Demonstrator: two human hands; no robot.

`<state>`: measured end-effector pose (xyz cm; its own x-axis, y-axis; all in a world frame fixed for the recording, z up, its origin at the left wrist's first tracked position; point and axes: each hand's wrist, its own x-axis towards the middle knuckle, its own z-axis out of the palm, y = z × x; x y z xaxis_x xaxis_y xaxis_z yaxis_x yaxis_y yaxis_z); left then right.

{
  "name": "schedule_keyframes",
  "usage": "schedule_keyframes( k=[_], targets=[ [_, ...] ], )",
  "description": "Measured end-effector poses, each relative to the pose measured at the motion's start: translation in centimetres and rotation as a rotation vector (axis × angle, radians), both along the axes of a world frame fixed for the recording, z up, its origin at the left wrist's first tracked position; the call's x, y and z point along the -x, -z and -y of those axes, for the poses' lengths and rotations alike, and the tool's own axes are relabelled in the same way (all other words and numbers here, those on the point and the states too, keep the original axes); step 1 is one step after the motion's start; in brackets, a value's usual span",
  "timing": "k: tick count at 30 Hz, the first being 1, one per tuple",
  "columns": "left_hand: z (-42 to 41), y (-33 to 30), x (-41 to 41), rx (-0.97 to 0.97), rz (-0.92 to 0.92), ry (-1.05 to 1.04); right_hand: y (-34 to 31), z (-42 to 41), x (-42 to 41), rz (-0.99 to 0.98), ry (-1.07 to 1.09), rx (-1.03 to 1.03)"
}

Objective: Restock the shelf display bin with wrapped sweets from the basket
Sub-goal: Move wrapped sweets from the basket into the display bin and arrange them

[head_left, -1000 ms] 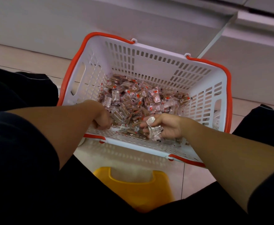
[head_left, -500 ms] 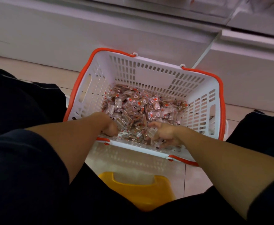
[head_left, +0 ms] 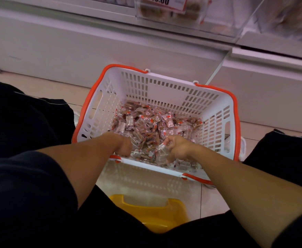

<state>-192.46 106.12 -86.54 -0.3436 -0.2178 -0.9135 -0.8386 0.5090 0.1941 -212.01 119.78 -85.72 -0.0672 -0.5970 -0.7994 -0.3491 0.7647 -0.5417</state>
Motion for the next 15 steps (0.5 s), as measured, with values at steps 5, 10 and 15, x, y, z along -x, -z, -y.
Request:
schedule_keyframes(
  k=[5,10,15],
  targets=[
    [0.3,-0.9,0.4,-0.023,-0.23,-0.212,-0.7,-0.6,0.0,-0.003,-0.053,-0.014],
    [2.2,-5.5,4.1,-0.413,-0.585,-0.952,-6.4,2.2,2.4,0.08,0.024,0.175],
    [3.8,-14.9,8.4,-0.551,-0.939,-1.01,-17.9,5.7,5.4,-0.046,0.168,0.573]
  ],
)
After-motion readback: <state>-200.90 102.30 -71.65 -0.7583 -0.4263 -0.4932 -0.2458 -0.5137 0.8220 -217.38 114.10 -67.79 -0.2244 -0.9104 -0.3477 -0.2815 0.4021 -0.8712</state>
